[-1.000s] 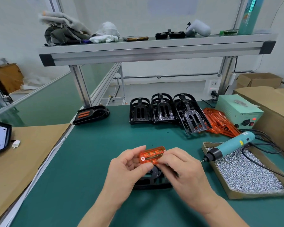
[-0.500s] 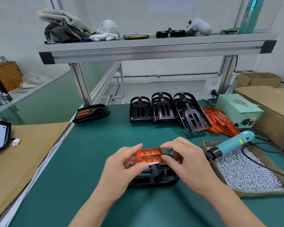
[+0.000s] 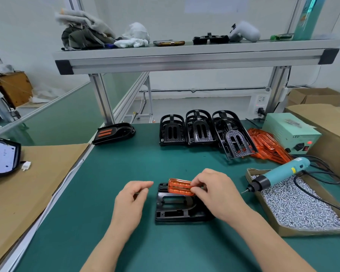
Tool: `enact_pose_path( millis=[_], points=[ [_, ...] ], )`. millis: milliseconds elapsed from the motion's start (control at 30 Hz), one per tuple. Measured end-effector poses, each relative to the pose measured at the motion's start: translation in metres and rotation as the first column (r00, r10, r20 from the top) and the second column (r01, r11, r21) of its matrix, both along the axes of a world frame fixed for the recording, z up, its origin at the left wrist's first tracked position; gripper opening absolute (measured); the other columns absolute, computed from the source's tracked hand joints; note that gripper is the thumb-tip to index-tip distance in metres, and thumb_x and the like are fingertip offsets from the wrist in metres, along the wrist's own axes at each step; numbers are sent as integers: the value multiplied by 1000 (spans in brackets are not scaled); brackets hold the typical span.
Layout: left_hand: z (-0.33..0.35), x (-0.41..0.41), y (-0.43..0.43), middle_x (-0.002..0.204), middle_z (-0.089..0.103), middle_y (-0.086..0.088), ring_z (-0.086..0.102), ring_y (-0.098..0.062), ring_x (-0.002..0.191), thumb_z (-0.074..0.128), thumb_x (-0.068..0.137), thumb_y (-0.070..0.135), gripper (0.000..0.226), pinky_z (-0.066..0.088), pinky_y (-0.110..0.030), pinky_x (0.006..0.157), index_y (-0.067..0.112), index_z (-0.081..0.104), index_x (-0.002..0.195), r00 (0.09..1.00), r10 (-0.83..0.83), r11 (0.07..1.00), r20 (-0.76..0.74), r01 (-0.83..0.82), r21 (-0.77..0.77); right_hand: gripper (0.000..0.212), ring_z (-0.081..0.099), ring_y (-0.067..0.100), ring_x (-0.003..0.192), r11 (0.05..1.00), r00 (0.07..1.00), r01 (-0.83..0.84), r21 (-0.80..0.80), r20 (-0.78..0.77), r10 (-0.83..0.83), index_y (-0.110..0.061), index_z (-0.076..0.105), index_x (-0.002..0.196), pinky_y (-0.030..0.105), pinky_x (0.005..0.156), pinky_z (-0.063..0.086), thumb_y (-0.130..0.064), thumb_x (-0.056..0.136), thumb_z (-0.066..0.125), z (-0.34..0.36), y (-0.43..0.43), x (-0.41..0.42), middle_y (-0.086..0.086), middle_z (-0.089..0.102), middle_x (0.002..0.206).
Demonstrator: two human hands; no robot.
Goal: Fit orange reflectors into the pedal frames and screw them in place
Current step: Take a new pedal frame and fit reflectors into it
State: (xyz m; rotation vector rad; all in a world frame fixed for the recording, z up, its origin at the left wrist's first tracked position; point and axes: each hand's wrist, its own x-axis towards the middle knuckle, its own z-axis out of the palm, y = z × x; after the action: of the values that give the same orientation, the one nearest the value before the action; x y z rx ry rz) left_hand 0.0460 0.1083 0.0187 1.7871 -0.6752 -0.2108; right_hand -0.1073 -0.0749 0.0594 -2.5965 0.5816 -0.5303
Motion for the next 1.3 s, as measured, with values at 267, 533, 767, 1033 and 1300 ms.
enact_pose_path(
  millis=[267,533,767,1033,1300],
  points=[
    [-14,4,-3,93,72,17,66,-1,93,69,90,6,27,46,-11,82,30,80,91,998,-49,998,-30,50,43,14,59,15,100,997,980,-12,-70,-197,-2,-31,71,99,32,85,46,-39,95,60,-8,13,20,-11,65,105],
    [-13,3,-5,92,73,11,66,-2,92,73,87,6,25,46,-10,83,29,81,94,995,-94,993,-34,96,63,13,61,19,100,992,962,-30,-125,-274,-5,-29,73,97,33,81,46,-33,94,61,-3,15,29,-9,68,104],
    [-12,0,-5,86,70,9,64,-4,81,77,82,3,29,44,-10,74,32,82,81,995,-96,993,13,95,65,10,63,24,98,988,939,-68,-137,-343,17,-27,73,95,33,77,43,-28,91,64,3,16,31,-4,70,103],
    [-9,0,-6,90,68,7,57,2,72,80,79,9,25,41,-9,69,34,79,78,993,-110,984,37,103,143,12,63,26,97,986,900,-66,-151,-436,-7,-23,70,97,34,75,45,-18,90,63,5,18,32,1,69,104],
    [-3,-8,-19,133,49,23,39,5,126,79,83,26,34,30,-13,99,58,70,90,948,-290,934,132,250,255,15,64,26,101,997,904,22,-77,-424,-53,-29,72,99,34,77,47,-22,86,67,3,20,32,0,69,106]
  ],
)
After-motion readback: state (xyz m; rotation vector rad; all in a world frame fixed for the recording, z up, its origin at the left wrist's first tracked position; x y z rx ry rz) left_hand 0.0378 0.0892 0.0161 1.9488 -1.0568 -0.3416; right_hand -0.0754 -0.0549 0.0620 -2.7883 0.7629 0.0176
